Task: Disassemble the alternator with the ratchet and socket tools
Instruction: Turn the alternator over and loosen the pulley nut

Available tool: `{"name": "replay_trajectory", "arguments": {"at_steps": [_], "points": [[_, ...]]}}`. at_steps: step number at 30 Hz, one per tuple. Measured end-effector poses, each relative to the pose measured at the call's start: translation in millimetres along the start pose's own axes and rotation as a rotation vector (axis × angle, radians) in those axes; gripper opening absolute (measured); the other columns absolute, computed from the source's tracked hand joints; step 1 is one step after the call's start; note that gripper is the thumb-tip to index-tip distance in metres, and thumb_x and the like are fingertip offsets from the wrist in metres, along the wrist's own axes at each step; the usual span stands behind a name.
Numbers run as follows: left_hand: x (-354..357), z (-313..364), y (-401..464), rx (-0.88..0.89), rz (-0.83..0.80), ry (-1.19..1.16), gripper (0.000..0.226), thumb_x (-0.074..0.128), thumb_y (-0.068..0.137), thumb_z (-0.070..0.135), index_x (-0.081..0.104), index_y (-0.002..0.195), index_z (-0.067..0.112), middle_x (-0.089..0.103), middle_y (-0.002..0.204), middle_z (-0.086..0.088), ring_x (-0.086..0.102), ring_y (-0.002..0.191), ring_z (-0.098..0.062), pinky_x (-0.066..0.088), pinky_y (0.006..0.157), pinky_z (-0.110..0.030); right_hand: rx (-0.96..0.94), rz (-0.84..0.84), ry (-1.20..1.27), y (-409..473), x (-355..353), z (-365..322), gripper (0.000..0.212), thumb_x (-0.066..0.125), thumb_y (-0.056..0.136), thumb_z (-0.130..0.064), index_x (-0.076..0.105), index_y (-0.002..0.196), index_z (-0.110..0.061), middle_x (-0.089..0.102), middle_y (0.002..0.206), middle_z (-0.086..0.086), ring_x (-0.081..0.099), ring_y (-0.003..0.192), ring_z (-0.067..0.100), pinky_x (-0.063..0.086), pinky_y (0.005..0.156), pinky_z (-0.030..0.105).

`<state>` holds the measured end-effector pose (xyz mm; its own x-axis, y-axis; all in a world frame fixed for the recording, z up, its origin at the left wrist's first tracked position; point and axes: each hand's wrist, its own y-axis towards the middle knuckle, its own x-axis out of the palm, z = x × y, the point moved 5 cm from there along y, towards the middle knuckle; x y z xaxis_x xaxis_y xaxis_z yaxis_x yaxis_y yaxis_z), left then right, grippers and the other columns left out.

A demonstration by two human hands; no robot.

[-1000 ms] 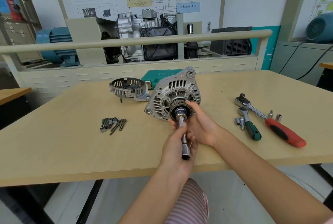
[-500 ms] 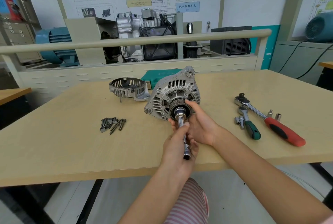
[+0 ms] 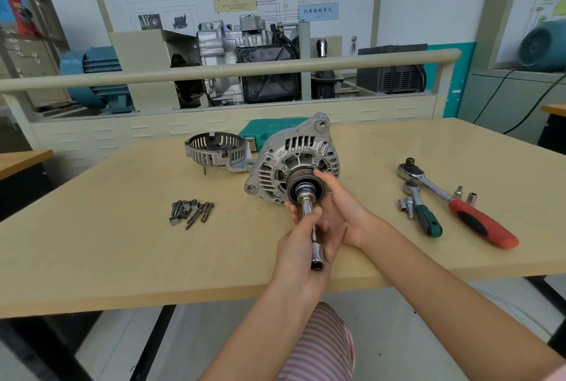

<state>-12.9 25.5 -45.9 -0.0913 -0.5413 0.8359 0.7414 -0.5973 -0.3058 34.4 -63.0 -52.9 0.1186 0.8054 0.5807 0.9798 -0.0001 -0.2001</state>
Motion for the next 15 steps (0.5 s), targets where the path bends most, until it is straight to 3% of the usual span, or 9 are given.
{"name": "replay_trajectory", "arguments": {"at_steps": [3, 7, 11, 15], "points": [[-1.8, -0.3, 1.4, -0.003, 0.013, 0.019, 0.006, 0.058, 0.086, -0.004, 0.062, 0.084, 0.000, 0.057, 0.059, -0.008, 0.053, 0.049, -0.010, 0.052, 0.041, -0.028, 0.018, -0.014, 0.011, -0.7, 1.9, 1.0, 0.065, 0.062, 0.066, -0.053, 0.061, 0.109, -0.004, 0.067, 0.093, 0.014, 0.065, 0.068, 0.020, 0.056, 0.065, 0.026], [-1.5, 0.0, -0.7, -0.013, 0.008, -0.004, 0.010, 0.055, 0.093, 0.010, 0.062, 0.090, 0.003, 0.059, 0.058, -0.008, 0.058, 0.043, -0.012, 0.053, 0.041, -0.030, 0.000, -0.011, 0.019, -2.1, 2.5, -0.6, 0.063, 0.062, 0.066, -0.051, 0.061, 0.109, -0.005, 0.066, 0.096, 0.014, 0.066, 0.071, 0.019, 0.056, 0.068, 0.026], [-2.3, -1.1, -1.1, -0.102, 0.007, -0.008, 0.026, 0.050, 0.097, 0.024, 0.061, 0.088, 0.002, 0.061, 0.056, -0.008, 0.060, 0.041, -0.015, 0.051, 0.037, -0.029, 0.006, 0.003, 0.014, -2.3, 2.7, -0.7, 0.056, 0.056, 0.078, -0.053, 0.060, 0.107, -0.006, 0.069, 0.088, 0.012, 0.067, 0.067, 0.017, 0.055, 0.061, 0.022], [-1.8, -0.8, 0.1, -0.108, 0.019, 0.010, 0.023, 0.053, 0.096, 0.024, 0.062, 0.088, 0.004, 0.061, 0.058, -0.005, 0.057, 0.040, -0.011, 0.048, 0.036, -0.022, 0.019, 0.020, 0.021, -3.3, 3.8, -0.1, 0.057, 0.053, 0.081, -0.054, 0.059, 0.112, -0.006, 0.068, 0.092, 0.013, 0.063, 0.071, 0.017, 0.051, 0.066, 0.025]]}}
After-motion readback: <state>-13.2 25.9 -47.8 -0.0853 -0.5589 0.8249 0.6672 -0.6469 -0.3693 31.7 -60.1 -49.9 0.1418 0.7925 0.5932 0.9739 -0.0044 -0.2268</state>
